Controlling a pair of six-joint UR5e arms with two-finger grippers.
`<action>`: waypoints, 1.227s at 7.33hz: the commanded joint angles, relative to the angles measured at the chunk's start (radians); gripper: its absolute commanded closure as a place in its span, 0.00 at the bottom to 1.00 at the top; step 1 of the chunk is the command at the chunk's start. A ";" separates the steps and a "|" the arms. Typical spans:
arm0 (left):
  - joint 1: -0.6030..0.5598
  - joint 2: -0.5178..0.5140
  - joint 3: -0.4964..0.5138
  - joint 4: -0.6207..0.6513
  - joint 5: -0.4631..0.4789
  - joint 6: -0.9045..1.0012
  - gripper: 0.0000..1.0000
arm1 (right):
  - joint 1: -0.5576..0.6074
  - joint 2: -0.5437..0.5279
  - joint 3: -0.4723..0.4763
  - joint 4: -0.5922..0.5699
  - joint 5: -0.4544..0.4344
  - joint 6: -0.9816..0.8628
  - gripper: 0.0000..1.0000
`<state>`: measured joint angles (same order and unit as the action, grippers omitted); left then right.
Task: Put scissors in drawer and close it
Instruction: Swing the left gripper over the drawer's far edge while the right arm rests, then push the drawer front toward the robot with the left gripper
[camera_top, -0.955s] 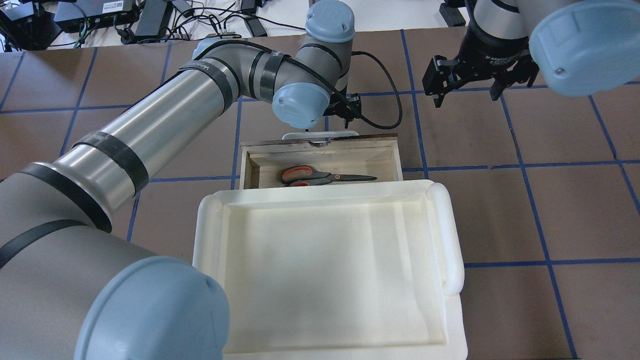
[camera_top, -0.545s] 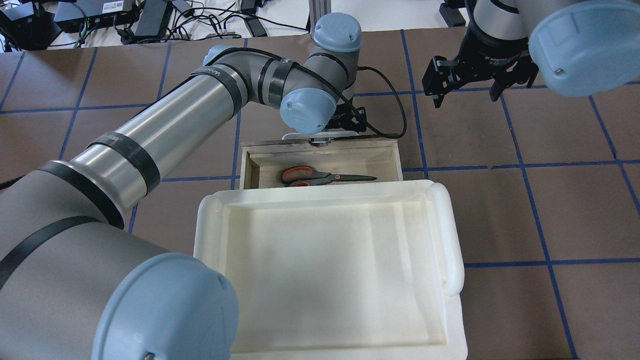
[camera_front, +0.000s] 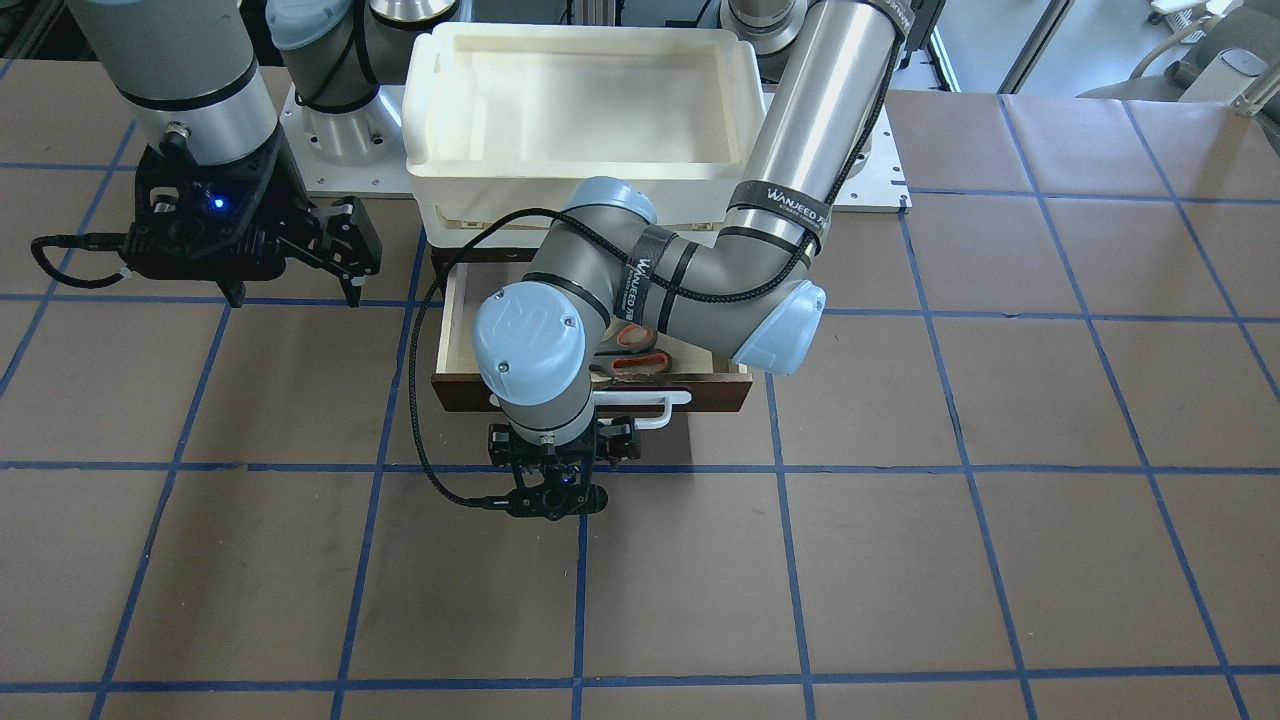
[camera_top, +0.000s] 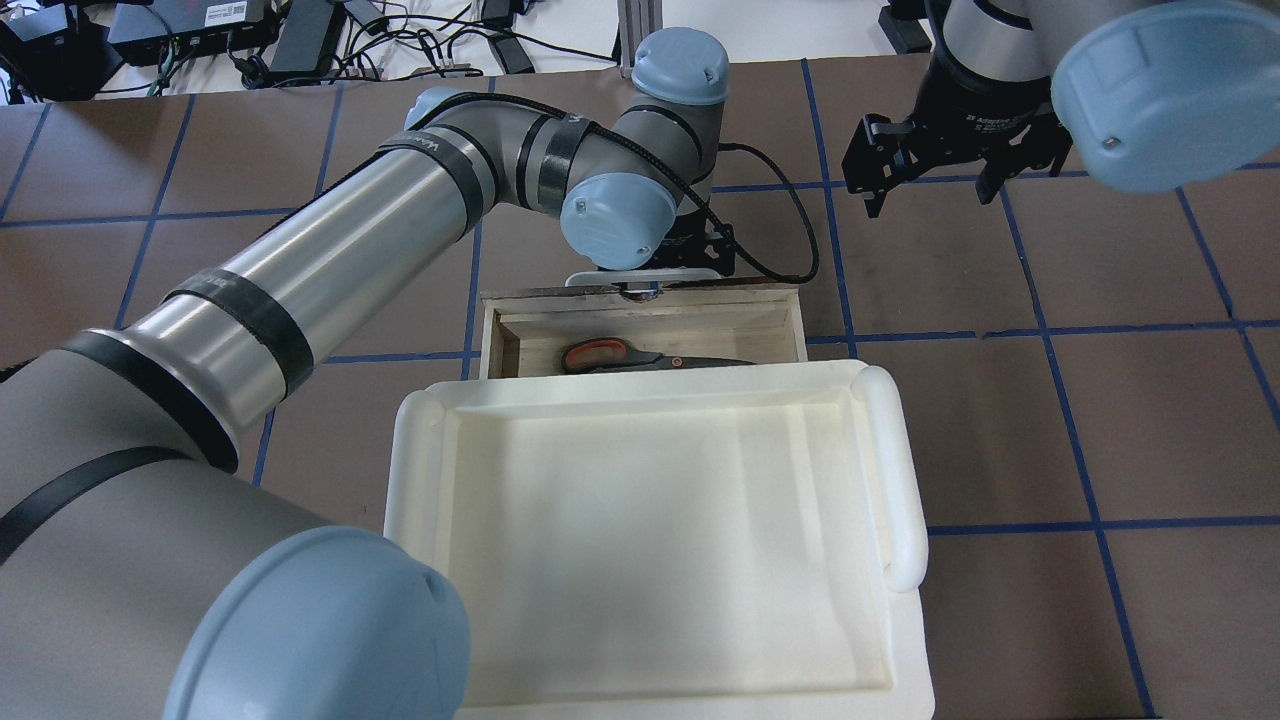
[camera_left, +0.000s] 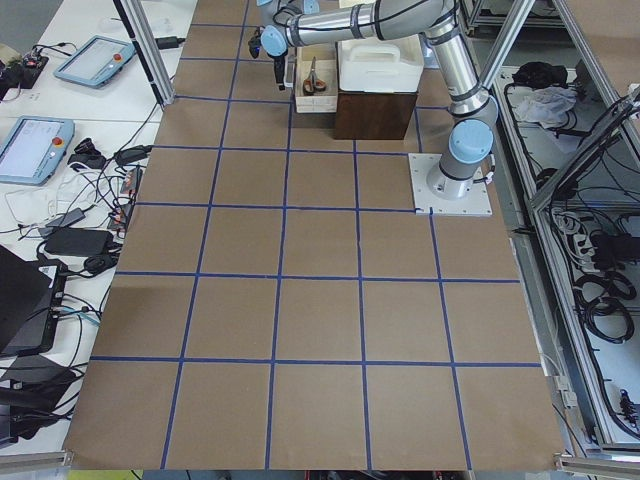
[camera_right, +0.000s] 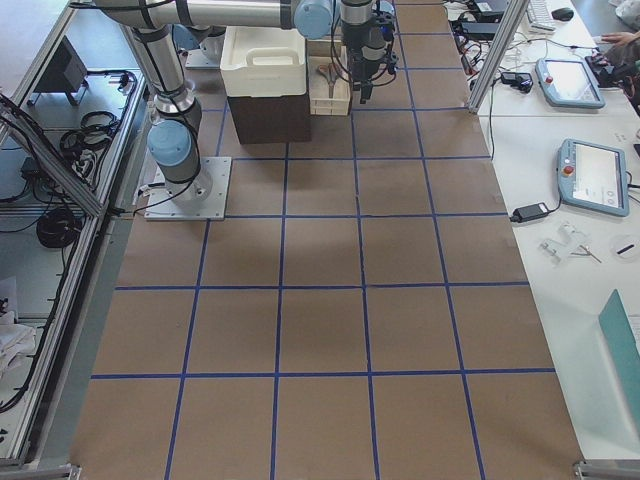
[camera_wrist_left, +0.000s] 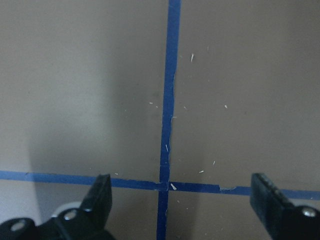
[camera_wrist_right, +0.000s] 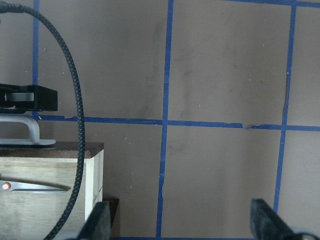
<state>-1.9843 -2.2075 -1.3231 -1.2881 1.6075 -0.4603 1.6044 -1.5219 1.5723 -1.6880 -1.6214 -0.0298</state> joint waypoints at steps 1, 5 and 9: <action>-0.001 0.011 -0.001 -0.010 0.000 -0.001 0.00 | 0.000 0.002 0.000 0.001 0.000 -0.004 0.00; 0.001 0.038 0.001 -0.048 0.005 -0.001 0.00 | 0.000 0.000 0.000 0.001 0.003 -0.004 0.00; -0.001 0.075 -0.001 -0.128 0.002 -0.014 0.00 | 0.000 0.002 0.000 0.001 0.037 -0.005 0.00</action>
<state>-1.9847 -2.1443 -1.3231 -1.3897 1.6121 -0.4690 1.6045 -1.5213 1.5723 -1.6874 -1.5864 -0.0339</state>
